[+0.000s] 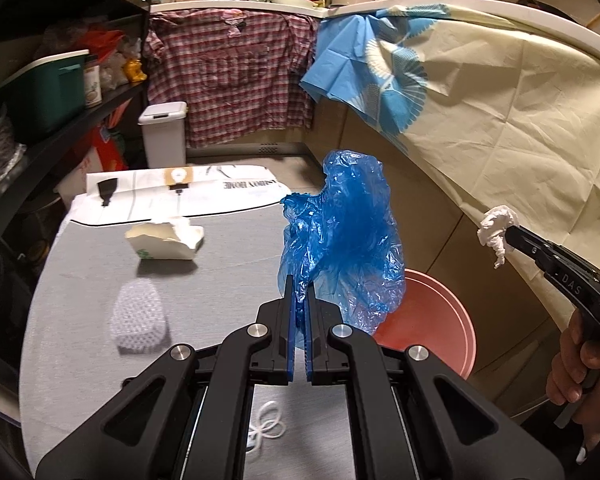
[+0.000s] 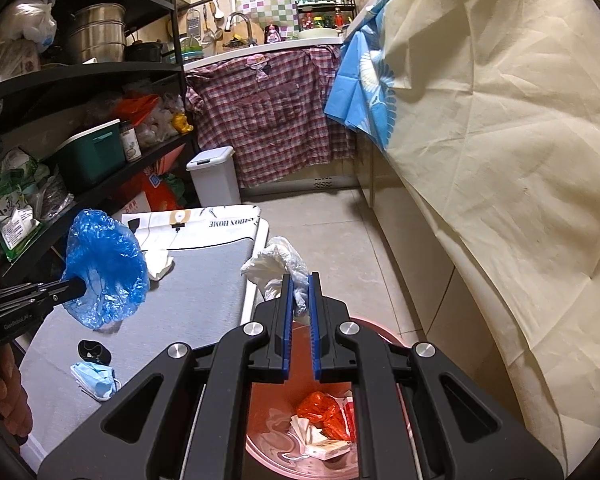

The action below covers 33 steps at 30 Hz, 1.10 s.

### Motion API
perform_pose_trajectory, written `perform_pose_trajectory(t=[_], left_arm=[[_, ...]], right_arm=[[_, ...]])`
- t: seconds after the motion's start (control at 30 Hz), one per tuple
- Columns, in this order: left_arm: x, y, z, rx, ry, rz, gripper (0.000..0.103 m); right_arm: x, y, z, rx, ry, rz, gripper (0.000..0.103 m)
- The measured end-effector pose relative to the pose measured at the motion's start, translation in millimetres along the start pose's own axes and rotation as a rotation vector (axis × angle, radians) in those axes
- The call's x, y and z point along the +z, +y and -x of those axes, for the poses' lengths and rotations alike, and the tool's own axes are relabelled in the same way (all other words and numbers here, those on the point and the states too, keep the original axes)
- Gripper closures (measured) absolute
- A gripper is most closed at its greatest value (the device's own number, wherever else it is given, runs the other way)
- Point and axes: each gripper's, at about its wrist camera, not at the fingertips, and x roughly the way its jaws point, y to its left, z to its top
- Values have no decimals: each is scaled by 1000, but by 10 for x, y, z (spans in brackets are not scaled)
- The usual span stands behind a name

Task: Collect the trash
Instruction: 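Carry the tissue and blue bag over the pink bucket with both tools, then open both tools to drop the tissue and blue bag into the bucket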

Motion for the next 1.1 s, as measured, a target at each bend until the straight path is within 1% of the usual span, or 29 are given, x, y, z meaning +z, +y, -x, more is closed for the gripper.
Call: perform_pose_trajectory(t=[0.27, 0.57, 0.83, 0.97, 1.0, 1.03, 1.07, 1.1], left_arm=[[-26, -352, -235, -57, 30, -38, 100], [-94, -690, -578, -85, 84, -80, 100], [-155, -843, -825, -94, 134, -100, 100], [-168, -915, -936, -110, 158, -110, 100], [-168, -929, -954, -123, 162, -110, 96], [-168, -937, -967, -134, 168, -109, 92], [-163, -934, -972, -140, 168, -105, 82], [-166, -919, -957, -148, 162, -98, 77]], right_arm=[[-42, -180, -75, -43, 40, -26, 95], [-97, -313, -148, -75, 75, -37, 95], [-138, -341, -241, -96, 106, -36, 95], [-155, -360, -283, -106, 119, -41, 92], [-161, -369, -307, -114, 128, -42, 89], [-169, -379, -327, -113, 138, -44, 82], [-179, -391, -354, -112, 150, -49, 79], [-186, -398, -367, -115, 154, -52, 73]])
